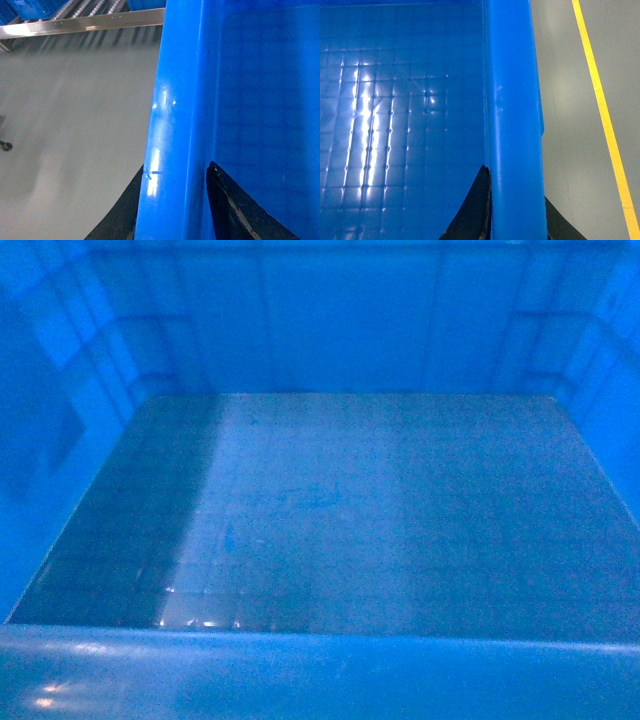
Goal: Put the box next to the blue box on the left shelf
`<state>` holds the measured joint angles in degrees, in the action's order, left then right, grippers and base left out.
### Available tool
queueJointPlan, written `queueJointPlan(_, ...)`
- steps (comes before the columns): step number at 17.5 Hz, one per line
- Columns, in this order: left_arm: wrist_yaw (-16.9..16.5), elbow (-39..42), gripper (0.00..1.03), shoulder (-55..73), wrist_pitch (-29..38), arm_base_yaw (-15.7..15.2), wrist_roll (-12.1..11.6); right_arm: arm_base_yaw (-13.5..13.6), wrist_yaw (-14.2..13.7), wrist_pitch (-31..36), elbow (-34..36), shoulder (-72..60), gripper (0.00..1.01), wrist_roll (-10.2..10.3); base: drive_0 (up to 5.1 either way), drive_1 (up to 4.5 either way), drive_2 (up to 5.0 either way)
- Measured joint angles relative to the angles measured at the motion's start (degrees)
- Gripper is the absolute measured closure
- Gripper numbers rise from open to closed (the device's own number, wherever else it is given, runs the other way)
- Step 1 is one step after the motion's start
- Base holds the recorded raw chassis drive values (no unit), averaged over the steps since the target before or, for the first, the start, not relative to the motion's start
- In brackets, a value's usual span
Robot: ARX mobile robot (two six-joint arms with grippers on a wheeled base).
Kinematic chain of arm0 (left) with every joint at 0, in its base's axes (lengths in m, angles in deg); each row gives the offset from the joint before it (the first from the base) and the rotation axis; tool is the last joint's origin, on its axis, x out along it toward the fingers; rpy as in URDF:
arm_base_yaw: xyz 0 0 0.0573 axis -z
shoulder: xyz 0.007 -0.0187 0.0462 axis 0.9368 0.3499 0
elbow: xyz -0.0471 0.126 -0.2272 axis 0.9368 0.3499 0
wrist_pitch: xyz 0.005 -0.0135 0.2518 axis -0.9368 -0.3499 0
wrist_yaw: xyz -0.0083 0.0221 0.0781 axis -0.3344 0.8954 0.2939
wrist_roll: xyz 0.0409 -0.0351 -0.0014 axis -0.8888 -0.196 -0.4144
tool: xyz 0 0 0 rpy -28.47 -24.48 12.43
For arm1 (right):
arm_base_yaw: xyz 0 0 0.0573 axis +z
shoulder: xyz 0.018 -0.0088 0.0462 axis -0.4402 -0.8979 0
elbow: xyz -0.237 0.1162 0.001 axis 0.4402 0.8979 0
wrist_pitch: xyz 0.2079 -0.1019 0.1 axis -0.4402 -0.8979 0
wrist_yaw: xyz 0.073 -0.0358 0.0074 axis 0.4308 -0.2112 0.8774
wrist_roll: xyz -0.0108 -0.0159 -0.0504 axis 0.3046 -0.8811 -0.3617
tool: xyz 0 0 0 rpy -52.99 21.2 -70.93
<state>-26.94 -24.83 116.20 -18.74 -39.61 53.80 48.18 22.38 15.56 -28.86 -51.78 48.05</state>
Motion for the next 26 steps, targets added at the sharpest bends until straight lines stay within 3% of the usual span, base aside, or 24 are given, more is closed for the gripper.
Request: queueJointPlan(26, 0.09, 0.00, 0.73, 0.00, 0.02, 0.00, -0.09, 0.00, 0.02, -0.02, -0.02, -0.02, 0.92, 0.00, 0.1, 4.28, -4.2)
